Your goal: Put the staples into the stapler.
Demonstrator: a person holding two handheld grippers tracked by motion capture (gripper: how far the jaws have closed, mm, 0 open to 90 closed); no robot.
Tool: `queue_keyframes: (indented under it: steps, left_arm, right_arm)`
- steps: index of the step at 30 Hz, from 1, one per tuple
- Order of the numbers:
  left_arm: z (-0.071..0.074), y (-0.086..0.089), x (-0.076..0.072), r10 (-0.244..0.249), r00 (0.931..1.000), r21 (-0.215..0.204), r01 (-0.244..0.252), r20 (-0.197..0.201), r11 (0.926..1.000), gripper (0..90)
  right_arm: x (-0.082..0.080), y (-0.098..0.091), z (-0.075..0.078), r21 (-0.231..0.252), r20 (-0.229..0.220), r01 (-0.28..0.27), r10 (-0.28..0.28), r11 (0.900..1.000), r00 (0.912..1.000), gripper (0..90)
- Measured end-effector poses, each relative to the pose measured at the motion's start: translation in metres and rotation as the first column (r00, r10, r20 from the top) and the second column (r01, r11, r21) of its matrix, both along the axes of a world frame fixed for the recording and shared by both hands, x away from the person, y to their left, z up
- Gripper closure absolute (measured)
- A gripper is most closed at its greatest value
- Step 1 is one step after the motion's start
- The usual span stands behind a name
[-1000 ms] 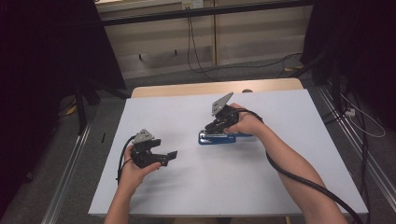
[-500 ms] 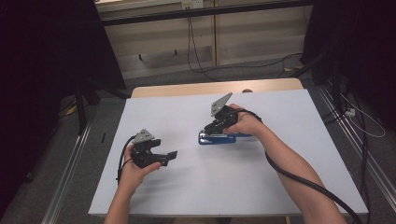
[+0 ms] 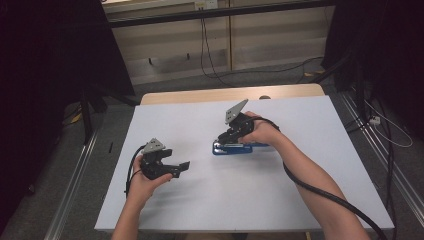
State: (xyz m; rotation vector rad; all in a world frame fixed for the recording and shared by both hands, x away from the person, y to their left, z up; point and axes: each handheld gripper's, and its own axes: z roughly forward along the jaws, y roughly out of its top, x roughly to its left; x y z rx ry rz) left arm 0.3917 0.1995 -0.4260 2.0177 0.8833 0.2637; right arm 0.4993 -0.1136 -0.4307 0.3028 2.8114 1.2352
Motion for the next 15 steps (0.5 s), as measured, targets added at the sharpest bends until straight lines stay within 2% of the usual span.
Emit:
queue_keyframes:
  steps: [8,15]
  left_arm:
    - [-0.001,-0.001,0.001,-0.003,1.0000,0.003,0.003,0.001,1.0000,11.1]
    - [-0.002,-0.005,0.003,-0.016,0.9999,0.010,0.016,0.005,0.9998,11.1]
  right_arm:
    - [-0.003,0.000,-0.001,0.015,0.006,0.015,-0.015,0.9998,0.9999,66.5]
    - [-0.016,-0.016,0.009,0.061,0.014,0.085,-0.086,0.9945,0.9962,49.6]
